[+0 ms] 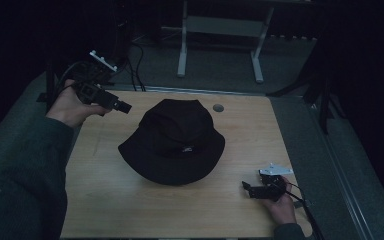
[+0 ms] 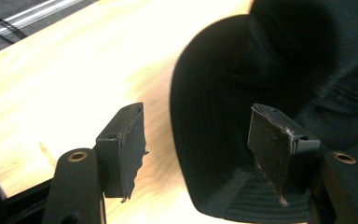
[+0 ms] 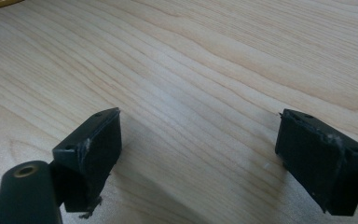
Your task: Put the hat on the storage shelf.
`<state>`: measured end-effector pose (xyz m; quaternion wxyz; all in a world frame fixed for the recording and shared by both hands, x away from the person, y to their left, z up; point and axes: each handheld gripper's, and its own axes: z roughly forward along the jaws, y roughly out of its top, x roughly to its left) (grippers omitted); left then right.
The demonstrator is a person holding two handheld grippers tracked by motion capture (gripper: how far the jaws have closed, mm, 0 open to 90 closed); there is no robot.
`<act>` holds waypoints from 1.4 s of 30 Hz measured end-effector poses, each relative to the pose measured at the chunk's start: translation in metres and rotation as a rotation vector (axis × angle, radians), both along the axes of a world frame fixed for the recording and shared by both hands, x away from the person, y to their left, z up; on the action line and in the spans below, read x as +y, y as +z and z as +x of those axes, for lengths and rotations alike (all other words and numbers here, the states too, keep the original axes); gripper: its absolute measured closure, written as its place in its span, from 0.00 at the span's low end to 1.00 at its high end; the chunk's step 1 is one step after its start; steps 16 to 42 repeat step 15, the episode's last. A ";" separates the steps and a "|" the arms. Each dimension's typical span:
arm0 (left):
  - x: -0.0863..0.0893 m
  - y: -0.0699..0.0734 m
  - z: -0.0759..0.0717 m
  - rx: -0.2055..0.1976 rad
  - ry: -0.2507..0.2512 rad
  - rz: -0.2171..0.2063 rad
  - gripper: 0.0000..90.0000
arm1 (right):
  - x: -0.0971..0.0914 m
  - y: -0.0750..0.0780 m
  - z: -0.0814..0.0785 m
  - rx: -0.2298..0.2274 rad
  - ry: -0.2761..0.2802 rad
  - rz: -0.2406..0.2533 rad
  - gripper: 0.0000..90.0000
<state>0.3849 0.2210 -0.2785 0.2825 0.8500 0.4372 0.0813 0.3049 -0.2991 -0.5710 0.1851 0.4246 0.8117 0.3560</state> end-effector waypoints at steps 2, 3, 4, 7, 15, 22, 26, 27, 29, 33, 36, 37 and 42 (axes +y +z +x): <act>0.003 -0.001 0.001 -0.008 0.023 -0.004 0.41 | 0.000 0.000 0.000 0.002 -0.001 0.001 0.16; 0.005 -0.001 0.001 -0.009 0.032 -0.007 0.42 | 0.000 0.000 0.000 0.001 -0.001 0.001 0.16; 0.006 -0.002 0.002 -0.009 0.040 -0.008 0.42 | 0.000 0.000 0.000 0.002 -0.001 0.001 0.16; 0.008 -0.005 0.003 -0.008 0.057 -0.007 0.42 | 0.000 0.000 0.000 0.001 -0.001 0.001 0.16; 0.013 -0.010 0.004 -0.009 0.084 -0.020 0.42 | 0.000 0.000 0.000 0.002 -0.001 0.001 0.16; 0.013 -0.010 0.004 -0.009 0.084 -0.020 0.42 | 0.000 0.000 0.000 0.002 -0.001 0.001 0.16; 0.013 -0.010 0.004 -0.009 0.084 -0.020 0.42 | 0.000 0.000 0.000 0.002 -0.001 0.001 0.16; 0.013 -0.010 0.004 -0.009 0.084 -0.020 0.42 | 0.000 0.000 0.000 0.002 -0.001 0.001 0.16; 0.013 -0.010 0.004 -0.009 0.084 -0.020 0.42 | 0.000 0.000 0.000 0.002 -0.001 0.001 0.16; 0.013 -0.010 0.004 -0.009 0.084 -0.020 0.42 | 0.000 0.000 0.000 0.002 -0.001 0.001 0.16; 0.013 -0.010 0.004 -0.009 0.084 -0.020 0.42 | 0.000 0.000 0.000 0.002 -0.001 0.001 0.16; 0.013 -0.010 0.004 -0.009 0.084 -0.020 0.42 | 0.000 0.000 0.000 0.002 -0.001 0.001 0.16; 0.013 -0.010 0.004 -0.009 0.084 -0.020 0.42 | 0.000 0.000 0.000 0.002 -0.001 0.001 0.16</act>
